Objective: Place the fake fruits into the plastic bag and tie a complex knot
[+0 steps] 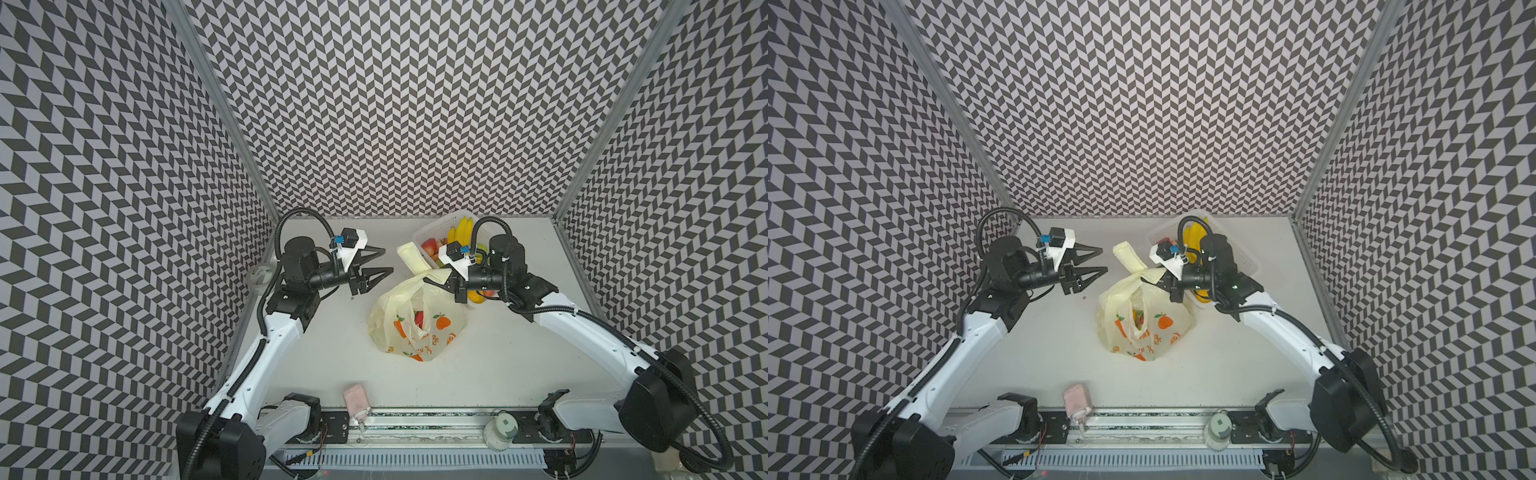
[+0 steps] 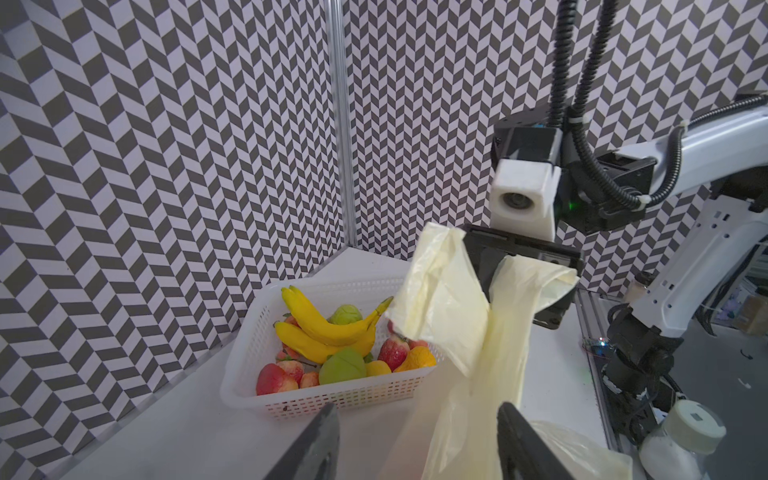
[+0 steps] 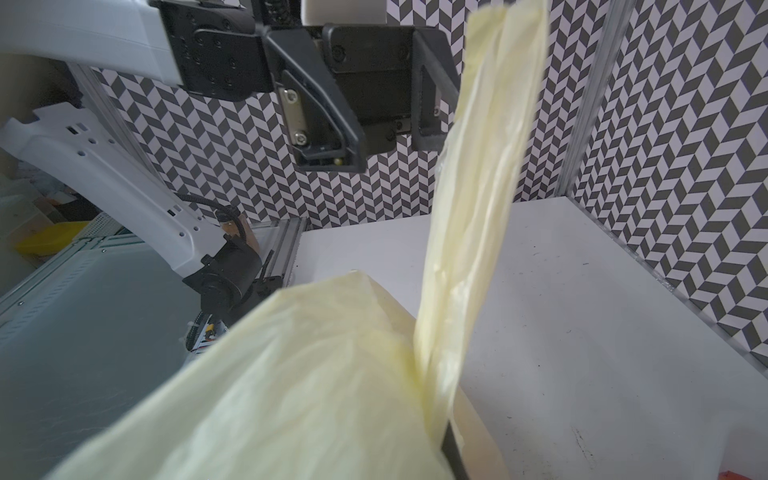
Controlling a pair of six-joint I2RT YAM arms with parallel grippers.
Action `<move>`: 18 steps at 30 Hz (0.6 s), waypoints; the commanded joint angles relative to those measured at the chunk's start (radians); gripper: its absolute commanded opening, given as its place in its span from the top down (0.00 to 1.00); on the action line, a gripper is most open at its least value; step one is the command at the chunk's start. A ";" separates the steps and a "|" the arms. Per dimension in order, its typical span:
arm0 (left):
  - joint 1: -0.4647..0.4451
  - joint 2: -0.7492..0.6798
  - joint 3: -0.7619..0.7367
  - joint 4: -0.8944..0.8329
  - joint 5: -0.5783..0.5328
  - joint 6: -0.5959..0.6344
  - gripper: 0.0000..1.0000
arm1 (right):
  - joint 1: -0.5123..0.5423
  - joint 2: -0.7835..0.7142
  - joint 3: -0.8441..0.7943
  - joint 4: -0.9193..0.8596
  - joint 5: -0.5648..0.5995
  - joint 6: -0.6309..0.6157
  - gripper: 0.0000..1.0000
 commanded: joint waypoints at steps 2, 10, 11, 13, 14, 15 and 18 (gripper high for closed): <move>-0.009 0.088 0.042 0.130 -0.019 -0.122 0.42 | 0.003 -0.040 -0.017 0.062 -0.022 -0.036 1.00; -0.080 0.247 0.152 0.229 0.020 -0.167 0.41 | 0.005 -0.052 -0.035 0.070 -0.063 -0.079 1.00; -0.092 0.262 0.172 0.228 0.033 -0.162 0.41 | 0.005 -0.054 -0.037 0.071 -0.064 -0.085 1.00; -0.116 0.291 0.211 0.226 0.074 -0.152 0.41 | 0.005 -0.058 -0.043 0.071 -0.059 -0.101 1.00; -0.128 0.302 0.230 0.222 0.087 -0.144 0.42 | 0.005 -0.062 -0.046 0.068 -0.054 -0.112 1.00; -0.139 0.309 0.246 0.206 0.125 -0.128 0.42 | 0.005 -0.064 -0.047 0.065 -0.047 -0.120 1.00; -0.162 0.310 0.282 0.107 0.160 -0.033 0.42 | 0.005 -0.073 -0.050 0.070 -0.030 -0.131 1.00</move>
